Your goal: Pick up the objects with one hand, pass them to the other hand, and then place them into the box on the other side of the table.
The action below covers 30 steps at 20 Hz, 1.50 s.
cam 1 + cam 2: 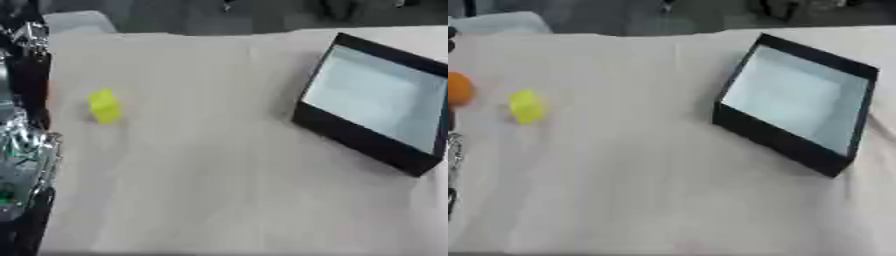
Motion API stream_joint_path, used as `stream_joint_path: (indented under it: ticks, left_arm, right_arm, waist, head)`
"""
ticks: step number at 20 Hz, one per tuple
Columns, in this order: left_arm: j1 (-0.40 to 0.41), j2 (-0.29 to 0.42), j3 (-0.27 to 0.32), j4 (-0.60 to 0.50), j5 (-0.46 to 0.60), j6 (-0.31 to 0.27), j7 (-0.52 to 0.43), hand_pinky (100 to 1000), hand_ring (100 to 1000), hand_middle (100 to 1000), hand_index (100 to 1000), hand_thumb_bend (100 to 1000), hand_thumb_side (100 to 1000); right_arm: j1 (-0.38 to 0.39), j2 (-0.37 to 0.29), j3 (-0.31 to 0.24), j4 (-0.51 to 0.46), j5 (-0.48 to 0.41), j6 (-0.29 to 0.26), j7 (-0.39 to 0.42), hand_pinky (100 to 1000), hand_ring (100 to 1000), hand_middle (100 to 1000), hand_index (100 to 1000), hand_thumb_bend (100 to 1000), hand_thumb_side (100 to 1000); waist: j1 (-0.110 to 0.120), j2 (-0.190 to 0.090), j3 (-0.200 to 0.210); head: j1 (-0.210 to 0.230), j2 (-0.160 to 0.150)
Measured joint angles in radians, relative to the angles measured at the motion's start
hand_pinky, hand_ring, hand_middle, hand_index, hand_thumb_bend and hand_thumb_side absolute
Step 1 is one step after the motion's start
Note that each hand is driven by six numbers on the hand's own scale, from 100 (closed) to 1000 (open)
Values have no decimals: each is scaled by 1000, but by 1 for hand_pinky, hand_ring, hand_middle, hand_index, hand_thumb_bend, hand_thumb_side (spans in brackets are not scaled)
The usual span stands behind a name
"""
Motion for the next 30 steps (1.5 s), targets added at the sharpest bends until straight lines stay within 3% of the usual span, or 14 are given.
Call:
stream_joint_path:
  ticks: [8, 15, 18, 22, 27, 30]
  left_arm:
    - [0, 0, 0, 0, 0, 0, 0, 880, 769, 791, 942, 202, 676]
    - [-24, 19, 8, 0, -6, 10, 0, 884, 778, 791, 939, 205, 633]
    - [-70, 100, 8, 19, -26, 52, -33, 886, 784, 788, 936, 222, 565]
    - [-158, 269, -3, 104, -24, 144, -134, 917, 813, 794, 941, 261, 473]
    - [-292, 441, -45, 296, -9, 252, -366, 926, 847, 795, 903, 324, 442]
    - [-362, 495, -75, 426, -105, 275, -541, 923, 865, 805, 908, 386, 431]
  right_arm:
    - [-1, 0, 0, 0, 0, 0, -2, 1000, 1000, 1000, 1000, 100, 636]
    - [0, 0, -3, 0, 0, -1, -7, 1000, 1000, 1000, 1000, 100, 637]
    - [2, -1, -7, 0, 1, -1, -8, 1000, 1000, 1000, 1000, 100, 637]
    - [9, -10, -12, 0, 5, 1, -11, 1000, 1000, 1000, 1000, 100, 638]
    - [10, -18, -12, 0, 10, 3, -12, 1000, 1000, 1000, 1000, 100, 637]
    - [10, -18, -12, -1, 13, 4, -10, 1000, 1000, 1000, 1000, 100, 637]
  waist:
    - [1, 0, -2]
    - [2, 2, 1]
    - [11, 2, 3]
    - [26, 2, 3]
    - [38, 2, -1]
    - [38, 2, -6]
  head:
    - [-9, 0]
    - [49, 0]
    - [54, 0]
    - [45, 0]
    - [41, 1]
    - [42, 1]
